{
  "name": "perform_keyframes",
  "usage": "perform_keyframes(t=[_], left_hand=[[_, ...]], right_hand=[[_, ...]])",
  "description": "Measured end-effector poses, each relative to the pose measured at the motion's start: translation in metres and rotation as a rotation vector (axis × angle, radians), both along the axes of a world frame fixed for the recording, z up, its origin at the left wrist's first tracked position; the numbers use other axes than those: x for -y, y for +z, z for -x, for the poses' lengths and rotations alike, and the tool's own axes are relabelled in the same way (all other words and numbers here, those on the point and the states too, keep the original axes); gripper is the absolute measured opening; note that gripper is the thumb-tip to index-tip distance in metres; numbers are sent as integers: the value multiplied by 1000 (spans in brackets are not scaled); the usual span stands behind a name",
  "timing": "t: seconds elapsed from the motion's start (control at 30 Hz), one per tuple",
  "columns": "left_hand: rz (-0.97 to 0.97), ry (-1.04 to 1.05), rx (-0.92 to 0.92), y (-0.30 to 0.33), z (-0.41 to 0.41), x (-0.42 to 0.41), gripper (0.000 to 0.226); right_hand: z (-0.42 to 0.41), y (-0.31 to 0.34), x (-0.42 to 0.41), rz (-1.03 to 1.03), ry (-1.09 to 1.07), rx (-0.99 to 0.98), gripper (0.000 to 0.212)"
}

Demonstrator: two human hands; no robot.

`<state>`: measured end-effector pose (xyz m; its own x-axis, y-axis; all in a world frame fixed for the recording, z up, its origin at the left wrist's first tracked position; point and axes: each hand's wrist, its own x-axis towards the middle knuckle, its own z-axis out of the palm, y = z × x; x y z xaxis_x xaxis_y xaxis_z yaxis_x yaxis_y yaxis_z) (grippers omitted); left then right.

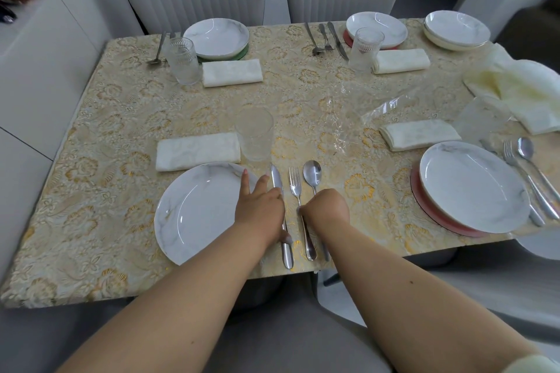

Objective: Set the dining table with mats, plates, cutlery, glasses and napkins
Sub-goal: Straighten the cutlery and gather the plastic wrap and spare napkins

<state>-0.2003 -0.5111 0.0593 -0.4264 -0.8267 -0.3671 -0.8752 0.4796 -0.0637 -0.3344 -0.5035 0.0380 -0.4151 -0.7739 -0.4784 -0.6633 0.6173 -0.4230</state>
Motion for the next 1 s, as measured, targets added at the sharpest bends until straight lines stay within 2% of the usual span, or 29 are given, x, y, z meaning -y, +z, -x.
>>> perform_keyframes(t=[0.4,0.53,0.63,1.0], left_hand=[[20,11,-60,-3,-2,-1,86],[24,9,-70,-4,-2,-1,88],[29,-1,-64,-5,-1,0,93],[22,-3,-48,-4,-2,0,91]], right_hand=[[-1,-1,0,1,19,-17,20],[9,1,-3,97,-33,-88,27],[17,0,-5,71,-69,-105,27],[13,-7,-1,45,-15,-108,20]])
